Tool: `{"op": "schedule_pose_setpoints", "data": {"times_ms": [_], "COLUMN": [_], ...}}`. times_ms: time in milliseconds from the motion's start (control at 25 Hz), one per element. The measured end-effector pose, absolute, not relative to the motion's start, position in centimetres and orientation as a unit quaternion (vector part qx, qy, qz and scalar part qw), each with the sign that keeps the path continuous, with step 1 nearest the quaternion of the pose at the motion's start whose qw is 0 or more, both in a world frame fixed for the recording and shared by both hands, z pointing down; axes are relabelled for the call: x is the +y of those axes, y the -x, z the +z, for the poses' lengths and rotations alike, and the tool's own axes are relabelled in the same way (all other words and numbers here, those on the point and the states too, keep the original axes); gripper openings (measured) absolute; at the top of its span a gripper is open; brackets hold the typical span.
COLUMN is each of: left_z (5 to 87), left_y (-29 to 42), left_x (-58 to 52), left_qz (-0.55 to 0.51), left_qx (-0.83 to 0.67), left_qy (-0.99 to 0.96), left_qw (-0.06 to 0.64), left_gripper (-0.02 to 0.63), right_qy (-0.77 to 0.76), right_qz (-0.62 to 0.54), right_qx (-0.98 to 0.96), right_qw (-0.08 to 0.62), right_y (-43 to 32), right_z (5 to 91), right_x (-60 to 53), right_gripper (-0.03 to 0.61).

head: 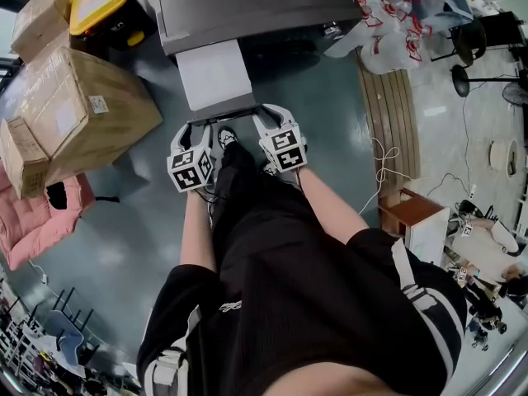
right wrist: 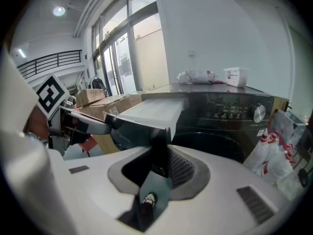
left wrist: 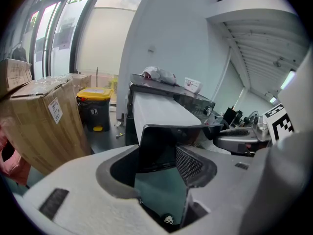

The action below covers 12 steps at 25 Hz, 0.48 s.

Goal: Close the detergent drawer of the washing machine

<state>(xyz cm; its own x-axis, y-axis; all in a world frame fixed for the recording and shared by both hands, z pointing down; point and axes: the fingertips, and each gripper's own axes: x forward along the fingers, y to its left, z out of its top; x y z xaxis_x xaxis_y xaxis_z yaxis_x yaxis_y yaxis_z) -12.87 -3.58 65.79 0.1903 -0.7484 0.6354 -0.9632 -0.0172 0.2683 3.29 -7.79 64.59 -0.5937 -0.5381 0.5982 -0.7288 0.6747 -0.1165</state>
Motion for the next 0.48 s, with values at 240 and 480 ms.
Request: {"op": "schedule_pose_setpoints", "data": {"times_ms": [240, 480], "left_z": [65.76, 65.78], "left_y": [13.00, 12.99], "left_x": [-3.84, -4.06], "left_qz": [0.163, 0.166], "left_qx": [-0.615, -0.613], "left_qy": [-0.694, -0.696], "left_qw": [0.336, 0.336], "left_gripper": [0.235, 0.235], "right_qy": [-0.362, -0.366], "right_qz": [0.178, 0.170], "right_qx": [-0.874, -0.875], "right_qw": [0.270, 0.267], "right_y": [-3.17, -3.20], "right_z": [64.58, 64.41], "right_x": [-8.12, -8.66], "right_gripper": [0.094, 0.094]}}
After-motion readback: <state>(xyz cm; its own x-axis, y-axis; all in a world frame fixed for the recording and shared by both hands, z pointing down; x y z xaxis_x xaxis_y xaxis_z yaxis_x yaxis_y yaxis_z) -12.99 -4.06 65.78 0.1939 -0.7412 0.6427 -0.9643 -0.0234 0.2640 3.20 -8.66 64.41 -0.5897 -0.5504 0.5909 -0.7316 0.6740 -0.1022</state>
